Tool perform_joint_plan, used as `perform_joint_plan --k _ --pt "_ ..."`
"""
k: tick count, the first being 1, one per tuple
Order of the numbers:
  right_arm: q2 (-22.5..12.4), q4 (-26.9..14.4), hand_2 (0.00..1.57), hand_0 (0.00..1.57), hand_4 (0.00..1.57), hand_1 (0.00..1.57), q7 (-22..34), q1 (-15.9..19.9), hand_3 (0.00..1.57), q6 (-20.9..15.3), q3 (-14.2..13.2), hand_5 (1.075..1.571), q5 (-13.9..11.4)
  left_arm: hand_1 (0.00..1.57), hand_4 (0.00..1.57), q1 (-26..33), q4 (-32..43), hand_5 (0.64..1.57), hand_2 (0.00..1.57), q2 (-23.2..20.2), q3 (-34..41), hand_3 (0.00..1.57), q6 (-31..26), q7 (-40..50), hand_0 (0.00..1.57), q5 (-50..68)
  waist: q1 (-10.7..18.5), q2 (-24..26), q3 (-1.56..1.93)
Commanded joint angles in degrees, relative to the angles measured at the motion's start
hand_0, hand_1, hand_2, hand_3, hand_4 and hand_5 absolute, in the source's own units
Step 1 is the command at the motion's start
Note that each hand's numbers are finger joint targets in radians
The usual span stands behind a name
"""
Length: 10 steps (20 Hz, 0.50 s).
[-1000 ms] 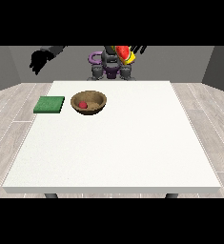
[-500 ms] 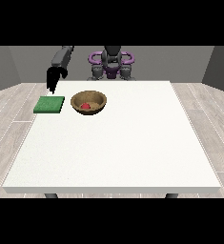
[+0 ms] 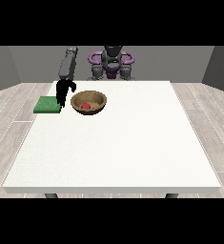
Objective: Pick the cup and pour the ball into the bowl, then pick the bowl and place it on the pad
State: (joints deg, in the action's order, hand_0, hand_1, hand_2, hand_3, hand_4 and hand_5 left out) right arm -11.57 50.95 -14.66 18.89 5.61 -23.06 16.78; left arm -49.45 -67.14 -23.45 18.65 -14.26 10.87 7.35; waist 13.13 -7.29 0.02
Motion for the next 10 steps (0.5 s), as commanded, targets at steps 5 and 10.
perform_joint_plan --k 5,10 --pt "2.5 -7.6 0.00 0.00 0.54 0.00 -7.2 4.6 0.00 -0.1 1.5 1.554 -1.1 0.00 1.01 1.7 0.5 1.536 0.00 -9.6 6.1 0.00 -6.2 -0.6 0.00 5.5 -2.7 -4.6 0.01" --pt "-0.5 -17.3 0.00 0.00 0.51 0.00 -13.6 6.9 0.00 1.8 -0.2 1.552 -1.2 0.00 1.02 3.9 -7.2 1.533 0.00 -7.1 4.6 0.00 -4.0 2.3 0.00 7.4 -1.3 -5.5 0.05"
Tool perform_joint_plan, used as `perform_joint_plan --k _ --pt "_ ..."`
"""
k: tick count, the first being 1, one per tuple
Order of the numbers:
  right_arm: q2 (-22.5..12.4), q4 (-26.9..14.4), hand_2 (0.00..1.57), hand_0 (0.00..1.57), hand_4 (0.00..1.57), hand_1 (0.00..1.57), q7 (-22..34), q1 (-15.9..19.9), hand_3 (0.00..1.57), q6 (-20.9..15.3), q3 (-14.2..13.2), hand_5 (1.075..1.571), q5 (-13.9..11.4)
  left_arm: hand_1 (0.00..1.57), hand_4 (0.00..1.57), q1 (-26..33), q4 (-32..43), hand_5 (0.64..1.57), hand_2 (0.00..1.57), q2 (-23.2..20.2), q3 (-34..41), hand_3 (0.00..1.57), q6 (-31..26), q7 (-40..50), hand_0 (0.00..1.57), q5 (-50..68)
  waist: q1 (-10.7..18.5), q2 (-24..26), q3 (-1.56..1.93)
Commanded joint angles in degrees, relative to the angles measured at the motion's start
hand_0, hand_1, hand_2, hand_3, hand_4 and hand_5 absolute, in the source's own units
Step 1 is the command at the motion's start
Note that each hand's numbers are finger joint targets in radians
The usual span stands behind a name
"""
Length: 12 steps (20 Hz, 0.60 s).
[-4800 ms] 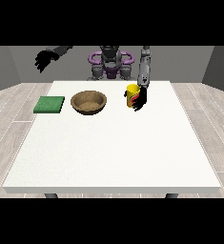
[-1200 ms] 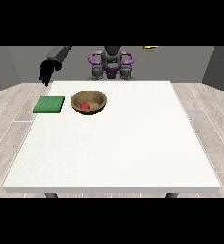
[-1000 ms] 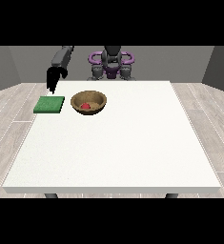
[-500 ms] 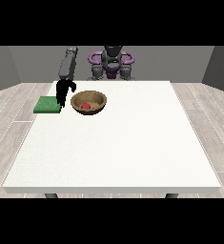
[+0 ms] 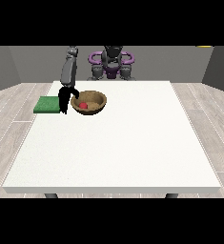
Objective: Pick the cup and pour the ball into the bowl, then pick the bowl and place it on the pad
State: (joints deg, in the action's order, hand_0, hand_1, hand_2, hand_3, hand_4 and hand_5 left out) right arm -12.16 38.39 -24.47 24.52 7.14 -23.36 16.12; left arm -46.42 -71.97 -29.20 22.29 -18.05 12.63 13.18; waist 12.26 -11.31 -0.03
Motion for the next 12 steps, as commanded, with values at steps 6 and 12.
perform_joint_plan --k 6,12 --pt "1.9 -6.3 0.00 0.00 0.45 0.00 -5.9 4.0 0.00 -1.7 2.1 1.546 -2.1 0.00 1.02 1.4 -1.5 1.540 0.00 -4.4 2.8 0.00 -1.1 1.0 0.00 3.3 -2.1 -2.5 0.07" --pt "2.6 -8.9 0.00 0.00 0.46 0.00 -5.0 7.8 0.00 -3.7 2.0 1.550 -1.5 0.00 1.02 3.2 -4.8 1.537 0.00 -3.7 2.0 0.00 -0.8 3.0 0.00 4.9 -0.3 -1.3 0.08"
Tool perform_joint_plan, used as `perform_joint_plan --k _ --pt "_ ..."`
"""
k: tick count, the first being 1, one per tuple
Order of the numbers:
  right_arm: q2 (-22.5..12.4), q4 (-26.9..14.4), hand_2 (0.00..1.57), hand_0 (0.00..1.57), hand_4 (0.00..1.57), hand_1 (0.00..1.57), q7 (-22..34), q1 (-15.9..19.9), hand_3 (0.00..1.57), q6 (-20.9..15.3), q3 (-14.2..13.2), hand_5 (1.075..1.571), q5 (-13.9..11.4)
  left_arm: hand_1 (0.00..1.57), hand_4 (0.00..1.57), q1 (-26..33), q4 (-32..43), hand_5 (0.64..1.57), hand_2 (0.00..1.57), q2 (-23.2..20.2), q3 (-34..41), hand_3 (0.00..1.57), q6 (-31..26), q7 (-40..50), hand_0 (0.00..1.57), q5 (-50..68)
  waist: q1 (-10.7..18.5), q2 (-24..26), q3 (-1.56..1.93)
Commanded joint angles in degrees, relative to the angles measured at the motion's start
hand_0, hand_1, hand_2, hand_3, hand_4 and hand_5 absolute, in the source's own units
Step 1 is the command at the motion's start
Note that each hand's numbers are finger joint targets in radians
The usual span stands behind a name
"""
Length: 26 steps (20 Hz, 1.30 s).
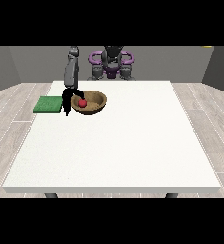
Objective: Pick the cup and pour the ball into the bowl, then pick the bowl and place it on the pad
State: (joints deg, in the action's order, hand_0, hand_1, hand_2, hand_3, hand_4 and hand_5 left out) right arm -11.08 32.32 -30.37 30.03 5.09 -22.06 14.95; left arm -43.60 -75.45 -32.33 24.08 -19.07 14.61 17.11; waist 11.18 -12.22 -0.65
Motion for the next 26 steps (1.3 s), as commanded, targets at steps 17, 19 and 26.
perform_joint_plan --k 17,19,26 --pt "-9.5 -2.7 1.57 1.57 0.99 1.57 10.1 -4.5 1.29 -16.4 1.8 1.542 -5.7 0.00 1.16 -1.8 0.4 1.527 0.00 -6.0 4.1 0.00 -3.2 2.3 0.00 5.9 3.1 -3.0 0.46" --pt "-9.2 0.2 1.57 1.57 1.02 1.57 12.8 -4.3 1.27 -19.1 4.4 1.545 -7.7 0.00 1.18 0.3 2.7 1.525 0.00 -4.0 3.5 0.00 -3.1 0.2 0.00 4.6 0.8 -1.0 0.28" --pt "-18.0 3.6 1.57 1.57 1.05 1.57 30.7 -0.4 0.97 -15.3 7.7 1.557 -8.8 0.00 1.20 6.1 10.2 1.540 0.00 -7.3 6.9 0.00 -6.3 -3.1 0.00 4.1 -2.9 5.2 0.48"
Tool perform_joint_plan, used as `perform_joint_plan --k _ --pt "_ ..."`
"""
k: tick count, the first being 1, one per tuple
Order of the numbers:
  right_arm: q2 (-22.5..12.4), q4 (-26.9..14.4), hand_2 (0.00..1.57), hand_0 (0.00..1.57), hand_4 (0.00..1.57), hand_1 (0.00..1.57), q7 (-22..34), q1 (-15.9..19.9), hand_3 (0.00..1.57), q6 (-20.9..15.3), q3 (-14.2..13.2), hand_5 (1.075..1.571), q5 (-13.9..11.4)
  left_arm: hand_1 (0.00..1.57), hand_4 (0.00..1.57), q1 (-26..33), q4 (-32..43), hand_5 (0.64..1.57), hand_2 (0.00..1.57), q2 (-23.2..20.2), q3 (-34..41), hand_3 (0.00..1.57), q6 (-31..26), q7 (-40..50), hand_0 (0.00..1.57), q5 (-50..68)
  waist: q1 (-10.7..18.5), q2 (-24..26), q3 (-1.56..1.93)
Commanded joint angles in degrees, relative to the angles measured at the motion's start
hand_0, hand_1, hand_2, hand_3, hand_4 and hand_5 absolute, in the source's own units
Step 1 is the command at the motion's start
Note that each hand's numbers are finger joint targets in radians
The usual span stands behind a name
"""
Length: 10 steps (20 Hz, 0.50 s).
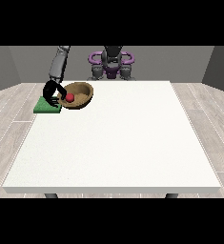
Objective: Pick the cup and pour the ball into the bowl, then pick the bowl and place it on the pad
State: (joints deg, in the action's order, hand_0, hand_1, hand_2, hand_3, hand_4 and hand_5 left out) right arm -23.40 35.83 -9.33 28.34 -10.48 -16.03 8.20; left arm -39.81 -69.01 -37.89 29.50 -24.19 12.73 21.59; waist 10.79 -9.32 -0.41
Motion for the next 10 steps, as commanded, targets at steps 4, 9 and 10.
perform_joint_plan --k 4,9,10 --pt "-10.3 2.5 1.57 1.57 1.05 1.57 13.4 3.5 0.72 4.4 3.4 1.563 -3.6 0.00 1.20 5.7 6.0 1.540 0.00 -1.3 2.4 0.00 -0.5 -6.7 0.00 -2.7 -6.0 2.2 0.32" --pt "-16.3 2.6 1.57 1.57 1.07 1.57 18.3 6.3 0.67 10.3 0.8 1.566 -1.2 0.00 1.21 6.0 8.5 1.543 0.00 -4.6 3.3 0.00 -2.2 -6.6 0.00 -1.8 -7.9 2.8 0.38" --pt "-14.8 3.7 1.57 1.57 1.09 1.57 14.8 5.5 0.57 8.9 0.6 1.564 -1.2 0.00 1.21 5.2 10.4 1.545 0.00 -6.5 5.1 0.00 -0.9 -9.1 0.00 -2.7 -10.0 -0.2 0.38"
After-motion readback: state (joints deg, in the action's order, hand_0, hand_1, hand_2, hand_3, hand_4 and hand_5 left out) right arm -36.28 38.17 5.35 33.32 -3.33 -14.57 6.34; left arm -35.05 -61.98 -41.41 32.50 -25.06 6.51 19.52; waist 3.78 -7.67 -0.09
